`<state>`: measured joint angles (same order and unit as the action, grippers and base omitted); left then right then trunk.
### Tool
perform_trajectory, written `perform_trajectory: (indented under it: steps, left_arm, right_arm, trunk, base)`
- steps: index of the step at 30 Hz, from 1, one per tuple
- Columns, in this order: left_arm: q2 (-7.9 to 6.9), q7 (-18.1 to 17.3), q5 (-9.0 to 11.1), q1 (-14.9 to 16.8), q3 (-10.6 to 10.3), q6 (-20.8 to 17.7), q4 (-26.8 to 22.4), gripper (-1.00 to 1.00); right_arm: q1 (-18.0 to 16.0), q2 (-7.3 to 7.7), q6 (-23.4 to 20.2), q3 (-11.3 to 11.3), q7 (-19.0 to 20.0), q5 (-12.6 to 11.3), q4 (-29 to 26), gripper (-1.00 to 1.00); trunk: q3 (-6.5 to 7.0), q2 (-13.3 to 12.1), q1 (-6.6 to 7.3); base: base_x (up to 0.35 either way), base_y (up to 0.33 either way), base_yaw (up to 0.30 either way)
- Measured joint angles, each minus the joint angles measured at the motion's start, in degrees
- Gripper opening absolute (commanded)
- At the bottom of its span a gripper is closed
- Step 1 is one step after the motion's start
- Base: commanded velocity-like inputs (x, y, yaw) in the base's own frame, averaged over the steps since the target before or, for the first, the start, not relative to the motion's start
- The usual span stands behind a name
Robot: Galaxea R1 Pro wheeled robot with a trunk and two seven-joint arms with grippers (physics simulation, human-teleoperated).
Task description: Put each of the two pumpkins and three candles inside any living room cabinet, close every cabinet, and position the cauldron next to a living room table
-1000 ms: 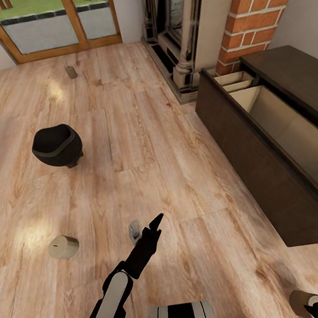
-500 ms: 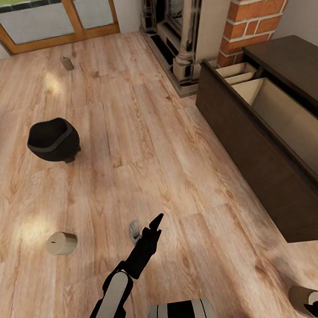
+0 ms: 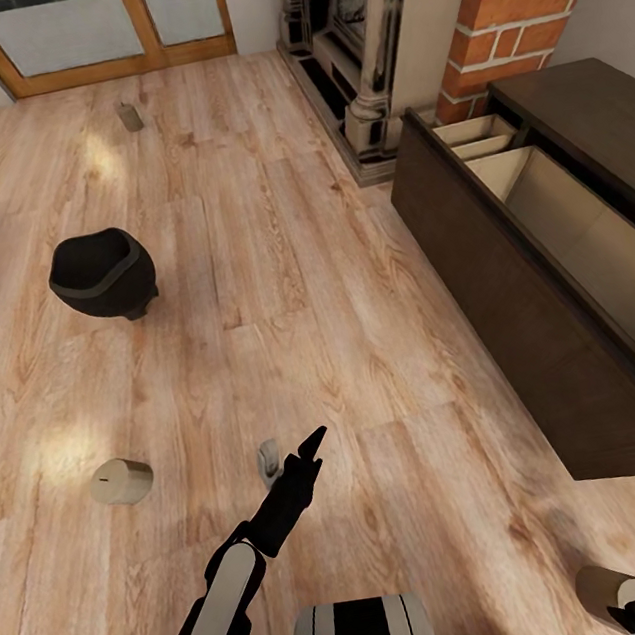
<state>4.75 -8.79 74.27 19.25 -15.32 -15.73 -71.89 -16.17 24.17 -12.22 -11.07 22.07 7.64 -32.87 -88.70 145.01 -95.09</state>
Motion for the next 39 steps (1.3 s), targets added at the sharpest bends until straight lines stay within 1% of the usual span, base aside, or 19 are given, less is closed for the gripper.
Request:
perform_trajectory:
  steps: [6, 7, 10, 17, 33, 36, 39]
  left_arm:
    - [0.00, 0.00, 0.00, 0.00, 0.03, 0.00, 0.00, 1.00]
    - [-0.09, 0.00, 0.00, 0.00, 0.20, 0.03, 0.32, 1.00]
    - [-0.13, 0.00, 0.00, 0.00, 0.25, 0.06, 0.61, 1.00]
    - [-0.24, 0.00, 0.00, 0.00, 0.29, 0.09, 0.57, 1.00]
    - [-0.18, 0.00, 0.08, 0.00, 0.29, 0.09, 0.62, 1.00]
    - [-0.18, 0.00, 0.08, 0.00, 0.29, 0.09, 0.62, 1.00]
    - [-0.18, 0.00, 0.09, 0.00, 0.29, 0.09, 0.62, 1.00]
  right_arm:
    - [0.00, -0.06, 0.21, -0.03, -0.01, 0.00, 0.03, 1.00]
    - [0.00, -0.29, 0.27, -0.17, 0.08, -0.33, -0.30, 1.00]
    - [-0.26, -0.19, 0.24, -0.05, 0.04, -0.43, -1.26, 1.00]
    - [-0.58, -0.09, 0.23, 0.01, 0.00, -0.19, 0.71, 1.00]
    - [-0.62, -0.09, 0.23, 0.04, 0.00, -0.18, 0.97, 1.00]
    - [-0.62, -0.10, 0.21, 0.08, -0.07, -0.17, 0.96, 1.00]
    - [-0.62, -0.15, 0.18, 0.09, -0.09, -0.18, 0.97, 1.00]
  trunk:
    - [0.00, 0.00, 0.00]
    - [0.00, 0.00, 0.00]
    - [0.00, 0.00, 0.00]
    - [0.00, 0.00, 0.00]
    - [0.00, 0.00, 0.00]
    - [-0.66, 0.04, -0.08]
    - [-0.66, 0.04, -0.08]
  base:
    - [0.000, 0.000, 0.000]
    - [0.000, 0.000, 0.000]
    - [0.000, 0.000, 0.000]
    - [0.000, 0.000, 0.000]
    - [0.000, 0.000, 0.000]
    - [0.000, 0.000, 0.000]
    - [0.000, 0.000, 0.000]
